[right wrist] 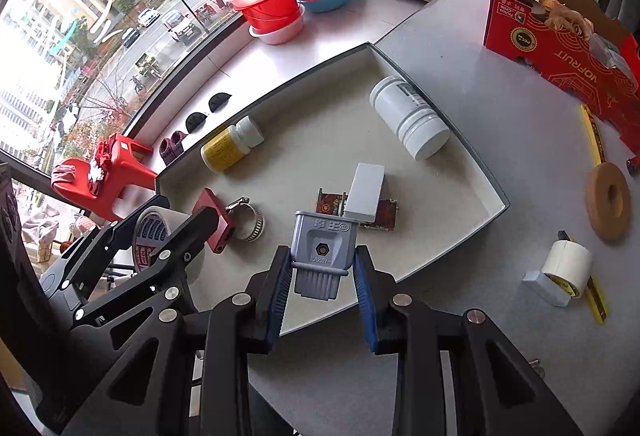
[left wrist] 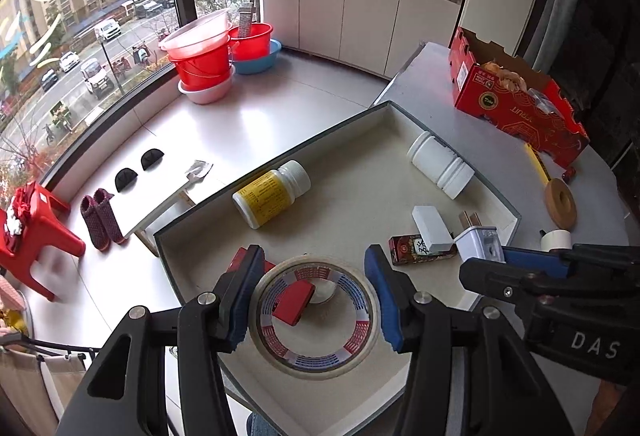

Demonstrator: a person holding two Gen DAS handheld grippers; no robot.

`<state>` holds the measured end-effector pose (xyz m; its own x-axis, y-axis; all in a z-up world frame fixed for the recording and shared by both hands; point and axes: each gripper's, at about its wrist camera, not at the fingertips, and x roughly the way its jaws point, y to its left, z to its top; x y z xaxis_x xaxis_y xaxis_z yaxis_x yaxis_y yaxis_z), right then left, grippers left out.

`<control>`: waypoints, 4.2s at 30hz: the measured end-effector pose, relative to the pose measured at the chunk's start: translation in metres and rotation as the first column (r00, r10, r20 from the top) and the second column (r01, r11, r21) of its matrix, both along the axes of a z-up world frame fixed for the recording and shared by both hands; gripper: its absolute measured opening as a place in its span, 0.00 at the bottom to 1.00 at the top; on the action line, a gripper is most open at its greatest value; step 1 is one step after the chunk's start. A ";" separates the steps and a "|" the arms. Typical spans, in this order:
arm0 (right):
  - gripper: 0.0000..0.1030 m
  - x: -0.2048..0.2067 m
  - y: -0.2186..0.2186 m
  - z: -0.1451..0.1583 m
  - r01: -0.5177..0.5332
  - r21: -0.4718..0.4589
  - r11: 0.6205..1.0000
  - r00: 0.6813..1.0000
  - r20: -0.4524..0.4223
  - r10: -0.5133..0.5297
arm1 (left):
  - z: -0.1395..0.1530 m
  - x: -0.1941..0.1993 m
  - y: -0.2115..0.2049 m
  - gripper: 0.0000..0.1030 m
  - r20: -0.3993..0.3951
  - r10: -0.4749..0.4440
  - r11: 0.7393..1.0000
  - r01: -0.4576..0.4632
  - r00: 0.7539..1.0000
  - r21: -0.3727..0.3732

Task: Organize rigid objects
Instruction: 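Release the tape roll from the left tool while the right tool lowers the plug into the tray, then withdraw both tools from the tray toward the hose clamp and tape dispenser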

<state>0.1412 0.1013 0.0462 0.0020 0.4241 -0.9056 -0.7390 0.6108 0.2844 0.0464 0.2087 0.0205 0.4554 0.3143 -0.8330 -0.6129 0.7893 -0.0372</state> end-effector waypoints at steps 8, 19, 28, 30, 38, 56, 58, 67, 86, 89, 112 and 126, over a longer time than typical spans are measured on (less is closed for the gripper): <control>0.32 0.016 0.001 -0.010 0.019 -0.006 1.000 1.000 -0.014 -0.019 | -0.008 0.014 0.004 0.54 -0.013 0.004 1.000 -0.004 1.000 -0.006; 0.32 0.024 0.001 -0.022 0.040 -0.022 0.999 0.999 -0.029 -0.040 | -0.020 0.025 0.007 0.54 -0.039 0.005 1.000 -0.006 0.999 -0.023; 0.32 0.028 0.004 -0.030 0.047 -0.037 0.998 0.998 -0.030 -0.048 | -0.028 0.032 0.009 0.54 -0.052 0.000 1.000 -0.001 0.999 -0.023; 0.32 0.029 0.004 -0.032 0.051 -0.043 0.998 0.998 -0.029 -0.052 | -0.029 0.033 0.008 0.54 -0.059 -0.003 1.000 0.002 0.998 -0.012; 0.32 0.027 0.010 -0.035 0.060 -0.061 0.996 0.998 0.022 -0.058 | -0.035 0.038 0.008 0.57 -0.067 -0.015 1.000 0.015 0.998 0.000; 0.83 0.017 -0.010 -0.013 0.095 -0.016 0.995 0.992 0.091 -0.093 | -0.025 0.018 0.017 1.00 -0.055 0.057 0.998 -0.054 0.997 0.044; 0.83 0.015 -0.010 -0.011 0.090 -0.015 0.996 0.992 0.089 -0.088 | -0.023 0.017 0.014 1.00 -0.056 0.054 0.998 -0.051 0.997 0.045; 0.83 0.009 -0.018 -0.003 0.088 -0.007 0.996 0.992 0.096 -0.087 | -0.014 0.014 0.006 1.00 -0.054 0.053 0.997 -0.049 0.997 0.057; 0.83 -0.017 -0.071 0.012 0.129 0.050 0.990 0.988 0.082 -0.133 | -0.002 -0.002 -0.046 1.00 -0.080 -0.041 0.997 0.046 0.996 0.065; 0.83 -0.016 -0.101 0.006 0.172 0.051 0.984 0.982 0.070 -0.176 | -0.005 0.002 -0.068 1.00 -0.084 -0.084 0.995 0.088 0.993 0.048; 0.83 0.030 -0.328 -0.062 0.598 -0.033 0.801 0.800 -0.040 -0.599 | -0.064 0.105 -0.256 1.00 -0.139 -0.405 0.914 0.406 0.904 -0.022; 0.83 0.054 -0.294 -0.066 0.536 -0.047 0.843 0.844 0.043 -0.535 | -0.085 0.097 -0.220 1.00 -0.112 -0.325 0.946 0.325 0.939 -0.024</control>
<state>0.1954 -0.1929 -0.0199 0.2391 0.3000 -0.9235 -0.2995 0.9275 0.2238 0.1429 -0.0113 -0.0640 0.4354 0.1607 -0.8858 -0.3234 0.9462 0.0127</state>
